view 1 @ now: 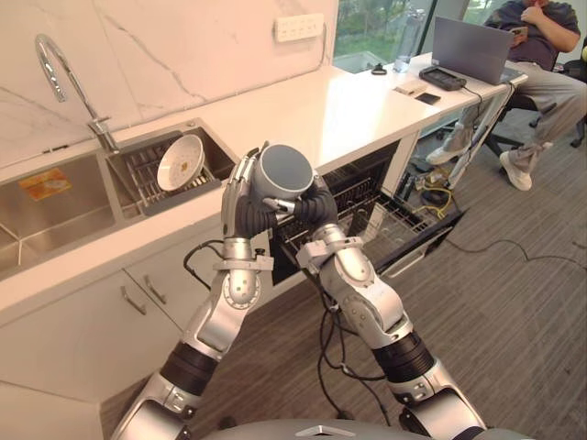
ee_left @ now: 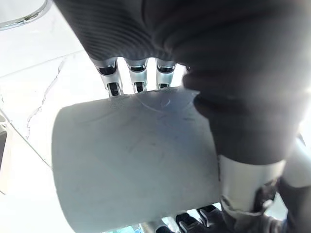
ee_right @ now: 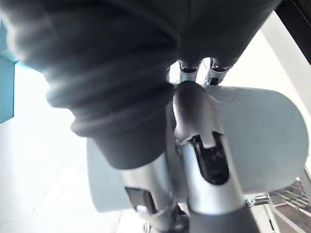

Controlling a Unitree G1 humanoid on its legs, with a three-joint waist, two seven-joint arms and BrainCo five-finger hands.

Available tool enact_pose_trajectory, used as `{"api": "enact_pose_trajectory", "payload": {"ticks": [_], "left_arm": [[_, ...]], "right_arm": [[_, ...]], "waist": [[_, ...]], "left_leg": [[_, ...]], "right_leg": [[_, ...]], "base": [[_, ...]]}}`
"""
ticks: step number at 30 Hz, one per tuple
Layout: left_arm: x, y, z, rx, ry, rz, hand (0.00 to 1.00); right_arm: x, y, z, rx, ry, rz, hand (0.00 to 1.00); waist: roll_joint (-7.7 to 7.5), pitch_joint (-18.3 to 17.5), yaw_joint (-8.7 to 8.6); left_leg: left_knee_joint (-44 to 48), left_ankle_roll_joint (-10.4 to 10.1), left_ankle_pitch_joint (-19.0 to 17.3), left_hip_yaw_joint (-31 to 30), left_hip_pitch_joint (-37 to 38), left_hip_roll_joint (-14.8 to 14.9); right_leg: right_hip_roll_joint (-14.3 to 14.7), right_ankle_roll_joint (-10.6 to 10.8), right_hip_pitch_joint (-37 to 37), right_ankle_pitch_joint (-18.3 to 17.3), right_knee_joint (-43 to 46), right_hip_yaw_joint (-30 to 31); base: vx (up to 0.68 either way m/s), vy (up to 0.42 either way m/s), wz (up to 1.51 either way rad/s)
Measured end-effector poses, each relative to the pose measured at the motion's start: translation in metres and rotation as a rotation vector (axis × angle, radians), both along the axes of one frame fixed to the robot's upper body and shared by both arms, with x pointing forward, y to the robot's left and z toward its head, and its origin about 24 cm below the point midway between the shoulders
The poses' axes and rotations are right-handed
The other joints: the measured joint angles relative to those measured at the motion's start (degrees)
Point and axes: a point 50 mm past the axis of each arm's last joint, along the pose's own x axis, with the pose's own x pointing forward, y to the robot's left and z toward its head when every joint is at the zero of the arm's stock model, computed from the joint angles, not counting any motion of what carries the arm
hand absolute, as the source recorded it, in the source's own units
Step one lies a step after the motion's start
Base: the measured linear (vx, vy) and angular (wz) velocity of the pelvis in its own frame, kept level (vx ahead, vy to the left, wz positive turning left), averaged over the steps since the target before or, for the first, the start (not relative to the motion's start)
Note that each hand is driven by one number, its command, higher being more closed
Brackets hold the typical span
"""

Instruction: Walk over to the sink, pick up the cup, carry it to the dishwasher, place the cup inside the dishwasher, then close the dishwasher door

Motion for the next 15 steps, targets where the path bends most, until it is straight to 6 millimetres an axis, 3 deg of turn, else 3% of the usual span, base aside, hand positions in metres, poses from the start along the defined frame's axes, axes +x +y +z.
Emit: {"api": "enact_pose_trajectory", "payload": {"ticks": [1, 11, 12, 15], "left_arm": [[0.0, 0.001, -0.001, 0.008, 0.002, 0.001, 1.0], [-0.007, 0.002, -0.018, 0.027, 0.061, -0.001, 1.0], [-0.007, 0.002, -0.019, 0.029, 0.064, 0.0, 1.0], [-0.007, 0.002, -0.02, 0.029, 0.065, 0.005, 1.0]], "right_arm": [[0.0, 0.0, 0.0, -0.002, -0.003, -0.004, 0.0], [0.004, -0.004, 0.016, 0.002, -0.083, -0.018, 0.0], [0.004, -0.004, 0.016, -0.006, -0.082, -0.012, 1.0], [0.004, -0.004, 0.015, -0.021, -0.086, 0.001, 1.0]], "waist": [[0.0, 0.0, 0.0], [-0.13, 0.09, 0.05], [-0.13, 0.09, -0.01], [-0.13, 0.09, -0.09]], "left_leg": [[-0.01, 0.0, 0.0, 0.0, 0.0, 0.0], [-0.01, 0.0, 0.0, 0.04, -0.01, 0.0], [-0.01, 0.0, 0.0, 0.04, -0.01, 0.0], [-0.01, 0.0, 0.0, 0.05, -0.03, 0.0]], "right_leg": [[0.0, 0.0, -0.01, 0.0, 0.0, 0.01], [0.01, 0.0, -0.06, 0.0, 0.0, 0.04], [0.01, 0.0, -0.06, 0.01, 0.0, 0.04], [0.01, 0.0, -0.09, 0.01, 0.0, 0.04]], "base": [[0.0, 0.0, 0.0], [0.0, 0.0, 0.0], [0.0, 0.0, 0.0], [0.0, 0.0, 0.0]]}}
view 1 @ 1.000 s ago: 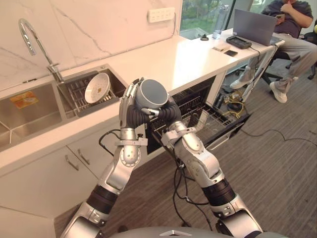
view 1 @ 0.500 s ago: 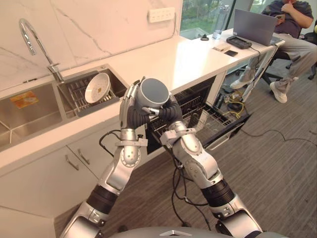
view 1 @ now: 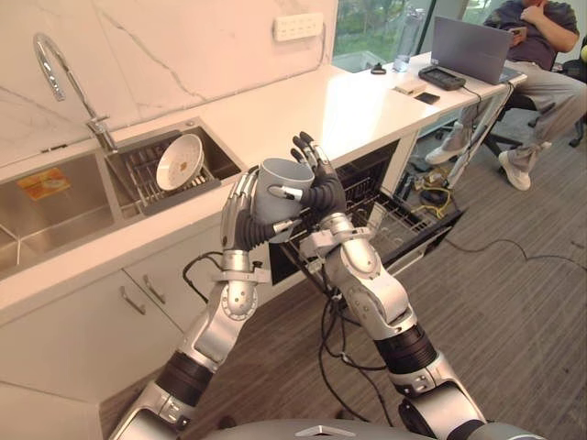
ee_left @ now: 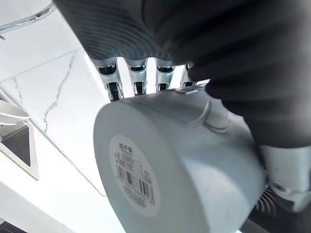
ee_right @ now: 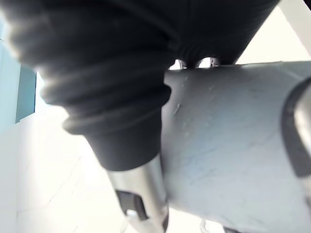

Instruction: Walk over to the sink, pick up the cup, carry it to the dishwasher, place the cup inside the dishwasher, then close the dishwasher door

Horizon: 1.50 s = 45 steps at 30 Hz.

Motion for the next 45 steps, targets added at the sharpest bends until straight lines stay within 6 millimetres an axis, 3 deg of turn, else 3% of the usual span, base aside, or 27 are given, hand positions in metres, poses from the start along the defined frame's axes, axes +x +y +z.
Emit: {"api": "enact_pose_trajectory", "payload": {"ticks": [14, 26, 27, 34, 40, 45], "left_arm": [[0.0, 0.005, -0.002, 0.016, -0.01, 0.023, 1.0], [0.002, 0.004, 0.012, -0.011, -0.064, 0.03, 1.0], [0.002, 0.004, 0.015, -0.019, -0.074, 0.031, 0.0], [0.001, -0.01, 0.035, -0.107, -0.128, -0.028, 0.0], [0.002, -0.013, 0.033, -0.143, -0.098, -0.051, 0.0], [0.005, -0.011, 0.021, -0.164, -0.023, -0.052, 0.0]], "right_arm": [[0.006, -0.004, 0.003, -0.128, -0.007, 0.081, 1.0], [0.003, -0.002, 0.008, -0.153, -0.085, 0.059, 1.0], [0.003, -0.001, 0.01, -0.147, -0.105, 0.056, 1.0], [0.001, 0.002, 0.014, -0.103, -0.128, -0.007, 1.0], [0.002, -0.003, 0.017, -0.061, -0.14, -0.08, 1.0], [0.004, -0.017, 0.026, 0.037, -0.17, -0.183, 1.0]], "waist": [[0.0, 0.0, -0.11], [-0.01, 0.0, -0.33], [-0.01, 0.0, -0.38], [-0.01, 0.0, -0.14], [-0.01, 0.0, -0.16], [-0.02, 0.0, -0.12]], "left_leg": [[0.01, -0.01, 0.01, -0.1, -0.04, -0.17], [0.03, 0.02, 0.07, -0.12, -0.04, -0.36], [0.03, 0.02, 0.07, -0.11, -0.04, -0.36], [0.0, 0.04, 0.08, -0.09, -0.03, -0.36], [-0.02, 0.08, 0.11, -0.05, -0.01, -0.36], [-0.05, 0.09, 0.14, -0.04, 0.02, -0.37]], "right_leg": [[-0.19, 0.04, 0.08, 0.06, 0.0, -0.18], [-0.41, 0.09, 0.15, 0.2, 0.0, -0.26], [-0.41, 0.09, 0.16, 0.2, 0.0, -0.26], [-0.43, 0.1, 0.13, 0.2, 0.0, -0.25], [-0.42, 0.12, 0.11, 0.21, 0.01, -0.17], [-0.41, 0.16, 0.13, 0.23, 0.01, -0.15]], "base": [[0.0, 0.0, 0.0], [0.0, 0.0, 0.0], [0.0, 0.0, 0.0], [0.0, 0.0, 0.0], [0.0, 0.0, 0.0], [0.0, 0.0, 0.0]]}}
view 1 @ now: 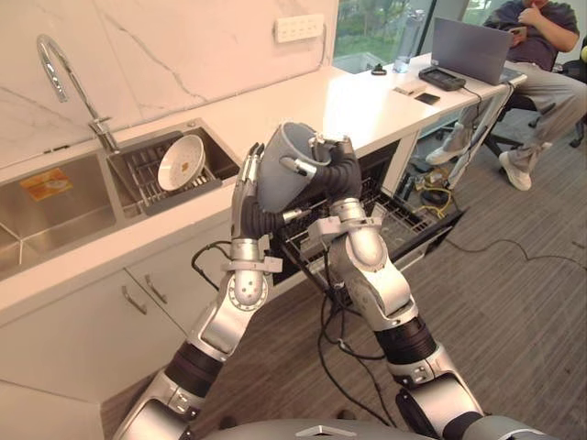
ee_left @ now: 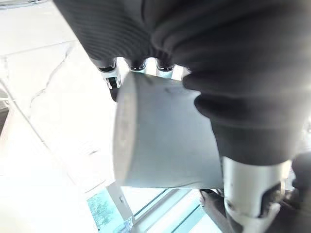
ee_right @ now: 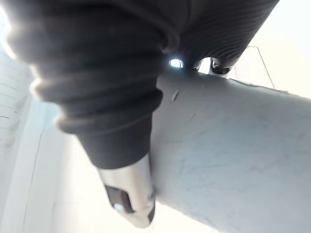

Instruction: Walk over to the sink, pick up the cup, carry it to the dishwasher, place the cup inside the dishwasher, then close the dishwasher door

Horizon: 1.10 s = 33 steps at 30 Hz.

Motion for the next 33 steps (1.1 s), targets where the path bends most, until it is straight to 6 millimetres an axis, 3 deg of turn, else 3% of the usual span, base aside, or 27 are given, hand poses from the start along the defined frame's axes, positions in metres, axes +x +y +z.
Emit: {"api": "enact_pose_trajectory", "payload": {"ticks": [5, 16, 22, 25, 28, 33], "left_arm": [[0.004, 0.011, -0.002, -0.038, 0.024, 0.04, 0.0], [0.003, 0.036, -0.027, -0.093, 0.148, 0.132, 0.0], [-0.005, 0.04, -0.059, -0.166, 0.315, 0.029, 0.0], [-0.013, 0.03, -0.072, -0.189, 0.4, -0.127, 0.0], [-0.02, 0.017, -0.086, -0.202, 0.488, -0.285, 0.0], [-0.036, 0.017, -0.12, -0.25, 0.687, -0.433, 0.0]], "right_arm": [[0.003, -0.013, 0.003, 0.04, 0.002, -0.075, 1.0], [0.007, -0.049, 0.007, 0.137, -0.001, -0.263, 1.0], [0.021, -0.092, -0.012, 0.086, 0.073, -0.441, 1.0], [0.029, -0.114, -0.022, 0.027, 0.12, -0.536, 1.0], [0.042, -0.143, -0.017, -0.053, 0.141, -0.645, 1.0], [0.052, -0.182, 0.012, -0.116, 0.103, -0.779, 1.0]], "waist": [[-0.01, 0.01, -0.05], [-0.72, 0.48, -0.26], [-1.08, 1.17, -0.16], [-1.12, 3.52, 0.11], [-0.94, 8.05, 0.59], [0.24, 15.62, 0.59]], "left_leg": [[-0.01, 0.0, 0.0, 0.11, 0.09, 0.01], [-0.01, 0.01, -0.01, 0.38, 0.38, 0.02], [-0.01, 0.02, -0.01, 0.24, -0.15, 0.0], [0.02, -0.13, 0.34, -0.04, -1.93, -0.01], [0.08, -0.4, 1.15, -1.35, -4.37, -0.01], [0.17, 0.23, 2.91, -3.41, -7.56, -0.08]], "right_leg": [[0.02, 0.01, 0.0, 0.01, 0.0, 0.12], [0.04, 0.04, 0.08, 0.09, 0.0, 0.4], [-0.03, 0.3, -0.4, -0.03, -0.01, 0.35], [-0.16, 0.06, -2.07, 0.46, -0.01, 0.19], [-0.19, -0.2, -4.04, 1.43, -0.01, -0.27], [-0.27, -0.79, -6.02, 2.91, 0.14, -1.81]], "base": [[0.0, 0.0, 0.0], [0.0, 0.0, 0.0], [-0.01, 0.0, 0.0], [-0.05, -0.004, 0.03], [-0.09, -0.011, 0.09], [-0.04, -0.005, 0.14]]}}
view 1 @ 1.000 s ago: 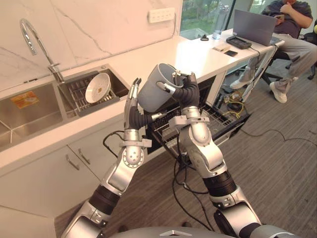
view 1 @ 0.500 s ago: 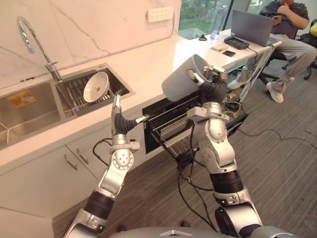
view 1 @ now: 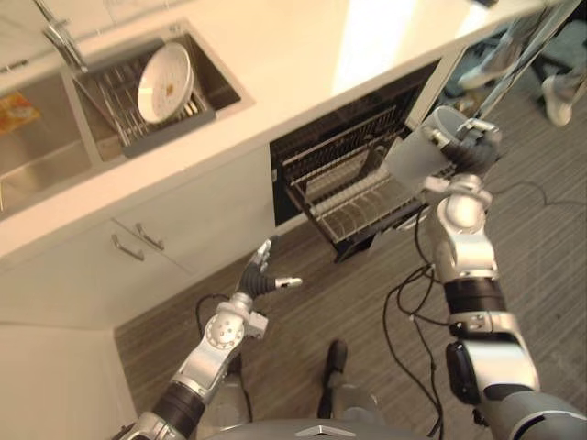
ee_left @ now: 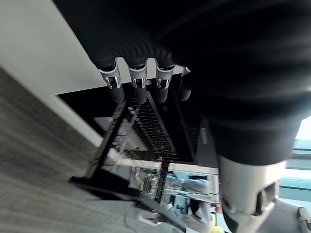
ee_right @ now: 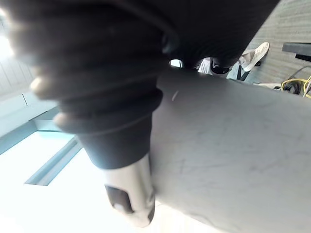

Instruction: Walk over to the sink, pick up the cup, carry it to the dishwasher, place the cup inside the dishwasher, then close the dishwasher door

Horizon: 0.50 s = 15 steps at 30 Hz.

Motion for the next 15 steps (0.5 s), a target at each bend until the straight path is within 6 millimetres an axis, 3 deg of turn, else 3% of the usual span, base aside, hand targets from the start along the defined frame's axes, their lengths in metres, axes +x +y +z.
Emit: {"api": "enact_pose_trajectory", "payload": {"ticks": [5, 10, 15], "left_arm": [[-0.015, 0.008, -0.027, -0.042, 0.149, -0.018, 0.0], [-0.028, 0.026, -0.05, 0.007, 0.243, 0.034, 0.0], [-0.037, 0.047, -0.072, 0.064, 0.322, 0.146, 0.0]], "right_arm": [[0.009, -0.023, 0.019, -0.024, 0.013, -0.075, 1.0], [0.021, -0.023, 0.042, -0.025, 0.006, -0.074, 1.0], [0.034, -0.023, 0.074, -0.103, 0.048, -0.046, 1.0]], "waist": [[0.93, 4.48, 1.01], [1.47, 7.53, 2.75], [2.26, 8.69, 5.68]], "left_leg": [[0.15, 0.61, 1.0, -2.12, -2.57, -0.71], [0.12, 1.31, 1.62, -3.91, -4.57, -1.46], [-0.12, 1.24, 2.18, -5.85, -7.06, -2.16]], "right_leg": [[-0.36, 0.17, -1.19, 0.56, 0.25, -1.6], [-1.14, 0.31, -2.02, 1.01, 0.16, -3.19], [-1.83, 0.48, -3.31, 1.08, -0.1, -4.84]], "base": [[-0.03, 0.013, 0.21], [-0.04, 0.018, 0.19], [-0.03, 0.013, 0.2]]}}
